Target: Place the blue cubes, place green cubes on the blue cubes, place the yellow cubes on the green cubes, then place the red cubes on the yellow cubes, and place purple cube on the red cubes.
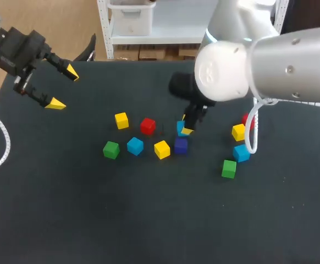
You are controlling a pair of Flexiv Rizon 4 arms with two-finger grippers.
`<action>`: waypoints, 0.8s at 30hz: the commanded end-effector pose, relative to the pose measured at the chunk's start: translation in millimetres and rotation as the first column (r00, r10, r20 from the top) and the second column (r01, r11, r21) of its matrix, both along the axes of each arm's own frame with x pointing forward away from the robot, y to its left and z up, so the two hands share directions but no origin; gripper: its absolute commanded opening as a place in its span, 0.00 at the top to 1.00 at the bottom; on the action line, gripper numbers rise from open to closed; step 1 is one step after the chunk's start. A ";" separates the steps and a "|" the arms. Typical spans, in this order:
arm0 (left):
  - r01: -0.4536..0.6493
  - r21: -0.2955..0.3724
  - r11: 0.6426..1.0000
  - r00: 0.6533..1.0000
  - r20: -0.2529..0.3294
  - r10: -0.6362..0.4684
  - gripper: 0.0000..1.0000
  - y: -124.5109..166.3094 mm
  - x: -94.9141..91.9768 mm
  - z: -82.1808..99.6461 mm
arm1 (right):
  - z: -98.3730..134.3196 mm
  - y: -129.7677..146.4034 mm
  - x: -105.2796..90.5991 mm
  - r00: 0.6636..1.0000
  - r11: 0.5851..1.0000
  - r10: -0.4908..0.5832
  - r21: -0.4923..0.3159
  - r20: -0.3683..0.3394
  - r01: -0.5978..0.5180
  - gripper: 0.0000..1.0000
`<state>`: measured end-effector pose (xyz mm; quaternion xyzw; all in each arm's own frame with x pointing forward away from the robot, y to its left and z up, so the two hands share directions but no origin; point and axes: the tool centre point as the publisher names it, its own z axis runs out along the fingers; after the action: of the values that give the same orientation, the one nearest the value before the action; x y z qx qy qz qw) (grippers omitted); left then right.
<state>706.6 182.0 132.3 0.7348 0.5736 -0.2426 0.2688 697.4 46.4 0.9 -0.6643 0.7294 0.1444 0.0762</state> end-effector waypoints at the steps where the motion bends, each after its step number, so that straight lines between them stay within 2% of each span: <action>1: 0.001 -0.001 1.000 1.000 0.003 -0.001 0.00 0.6 0.0 -0.8 | -4.2 4.9 2.4 1.000 1.000 0.007 0.004 -0.014 -0.007 1.00; 8: 0.001 -0.001 1.000 1.000 0.003 -0.001 0.00 0.6 0.0 -0.8 | -3.5 9.6 -14.1 0.998 0.999 0.032 0.021 -0.047 -0.031 1.00; 16: 0.001 -0.001 1.000 1.000 0.003 -0.001 0.00 0.6 0.0 -0.8 | 2.0 13.2 -43.6 0.994 0.997 0.076 0.034 -0.077 -0.073 1.00; 24: 0.001 -0.001 1.000 1.000 0.003 -0.001 0.00 0.6 0.0 -0.8 | 7.6 17.1 -72.5 0.984 0.992 0.113 0.075 -0.139 -0.103 1.00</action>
<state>706.6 182.0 132.3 0.7347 0.5736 -0.2427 0.2688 631.7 67.2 5.3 -0.6873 0.6928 0.2156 0.0339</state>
